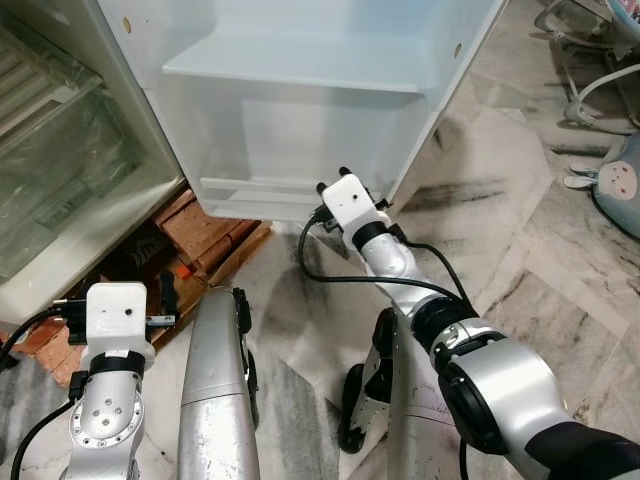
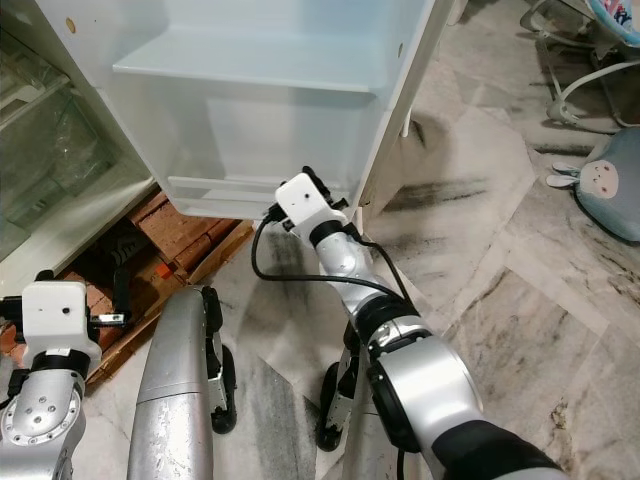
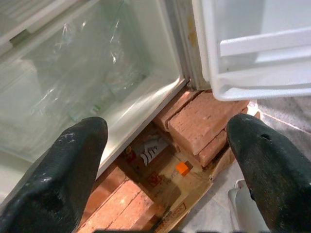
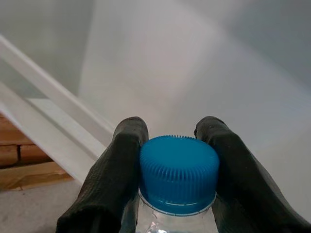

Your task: Restocking fridge

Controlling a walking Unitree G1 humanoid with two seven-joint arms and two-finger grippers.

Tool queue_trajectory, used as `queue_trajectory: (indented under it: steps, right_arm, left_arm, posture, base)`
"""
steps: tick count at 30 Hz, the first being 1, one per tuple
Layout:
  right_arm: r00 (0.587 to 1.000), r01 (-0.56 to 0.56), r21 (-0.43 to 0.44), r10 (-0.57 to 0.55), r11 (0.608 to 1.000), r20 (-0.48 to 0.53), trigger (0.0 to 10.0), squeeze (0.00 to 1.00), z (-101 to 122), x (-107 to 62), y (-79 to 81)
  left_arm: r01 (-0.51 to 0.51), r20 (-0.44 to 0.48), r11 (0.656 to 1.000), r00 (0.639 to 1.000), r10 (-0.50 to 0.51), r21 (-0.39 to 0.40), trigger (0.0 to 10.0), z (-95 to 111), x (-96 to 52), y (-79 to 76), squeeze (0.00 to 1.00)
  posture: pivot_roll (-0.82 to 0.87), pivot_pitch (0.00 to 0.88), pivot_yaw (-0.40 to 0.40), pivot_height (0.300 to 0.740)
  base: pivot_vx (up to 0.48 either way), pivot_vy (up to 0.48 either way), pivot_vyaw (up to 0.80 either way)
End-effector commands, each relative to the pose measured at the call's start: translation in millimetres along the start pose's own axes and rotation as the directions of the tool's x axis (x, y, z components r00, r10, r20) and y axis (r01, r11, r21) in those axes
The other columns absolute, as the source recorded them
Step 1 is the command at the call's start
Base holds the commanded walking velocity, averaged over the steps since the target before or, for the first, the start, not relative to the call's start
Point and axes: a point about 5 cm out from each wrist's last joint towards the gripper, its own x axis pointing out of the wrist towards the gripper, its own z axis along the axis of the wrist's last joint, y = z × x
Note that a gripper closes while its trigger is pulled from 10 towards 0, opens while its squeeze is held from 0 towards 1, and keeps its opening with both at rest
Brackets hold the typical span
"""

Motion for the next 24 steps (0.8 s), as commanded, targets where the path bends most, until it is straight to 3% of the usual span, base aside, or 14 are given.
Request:
queue_trajectory:
  steps: [1, 6, 11, 13, 15, 17, 20, 24]
  right_arm:
    - [1.000, 0.010, 0.014, -0.009, 1.000, -0.018, 10.0, 0.00, -3.6, -1.2, -1.9]
    - [1.000, 0.017, 0.038, -0.017, 0.999, 0.017, 10.0, 0.00, 3.2, 2.0, -8.4]
    - [1.000, 0.010, 0.177, -0.012, 0.984, 0.010, 10.0, 0.00, -2.3, -1.7, -17.3]
    - [1.000, 0.001, 0.277, -0.001, 0.961, 0.000, 10.0, 0.00, -13.2, -10.6, -20.4]
    - [1.000, -0.006, 0.296, 0.008, 0.955, -0.006, 10.0, 0.00, -16.8, -13.5, -20.1]
    - [1.000, -0.012, 0.378, 0.022, 0.926, -0.021, 10.0, 0.00, -22.0, -18.2, -18.0]
    - [0.992, -0.109, 0.414, 0.073, 0.904, 0.101, 10.0, 0.00, -15.6, -37.2, -10.3]
    - [0.981, -0.133, 0.461, 0.051, 0.877, 0.186, 10.0, 0.00, -1.7, -52.2, -3.4]
  left_arm:
    - [0.011, -0.030, 1.000, 0.999, -0.011, 0.000, 10.0, -5.2, -2.1, 1.4, 0.00]
    - [0.020, -0.033, 1.000, 0.999, -0.020, -0.010, 10.0, -4.8, 0.7, -0.7, 0.00]
    - [0.019, -0.026, 1.000, 0.999, -0.019, -0.010, 10.0, -5.5, 4.6, -1.1, 0.00]
    - [0.018, -0.023, 1.000, 1.000, -0.019, -0.019, 10.0, -6.4, 9.3, -3.8, 0.00]
    - [0.019, -0.021, 1.000, 1.000, -0.020, -0.021, 10.0, -6.7, 11.2, -4.7, 0.00]
    - [0.023, -0.018, 0.999, 1.000, -0.024, -0.024, 10.0, -6.7, 14.3, -6.3, 0.00]
    - [0.032, -0.007, 0.999, 0.999, -0.032, -0.036, 10.0, -7.4, 22.5, -11.1, 0.00]
    - [0.042, 0.002, 0.998, 0.999, -0.042, -0.048, 10.0, -7.7, 30.1, -17.5, 0.00]
  posture:
    - [0.34, 0.324, -0.054, 0.538]
    - [0.33, 0.312, -0.055, 0.538]
    - [0.30, 0.276, -0.062, 0.538]
    - [0.28, 0.250, -0.063, 0.538]
    - [0.27, 0.244, -0.063, 0.538]
    - [0.25, 0.223, -0.062, 0.538]
    - [0.22, 0.174, -0.057, 0.538]
    - [0.19, 0.130, -0.049, 0.543]
  base:
    - [0.000, 0.000, 0.00]
    - [0.000, 0.000, 0.00]
    - [0.000, 0.000, 0.00]
    - [0.000, 0.000, 0.00]
    - [0.000, 0.000, 0.00]
    - [0.000, 0.000, 0.00]
    - [0.000, 0.000, 0.00]
    - [0.000, 0.000, 0.00]
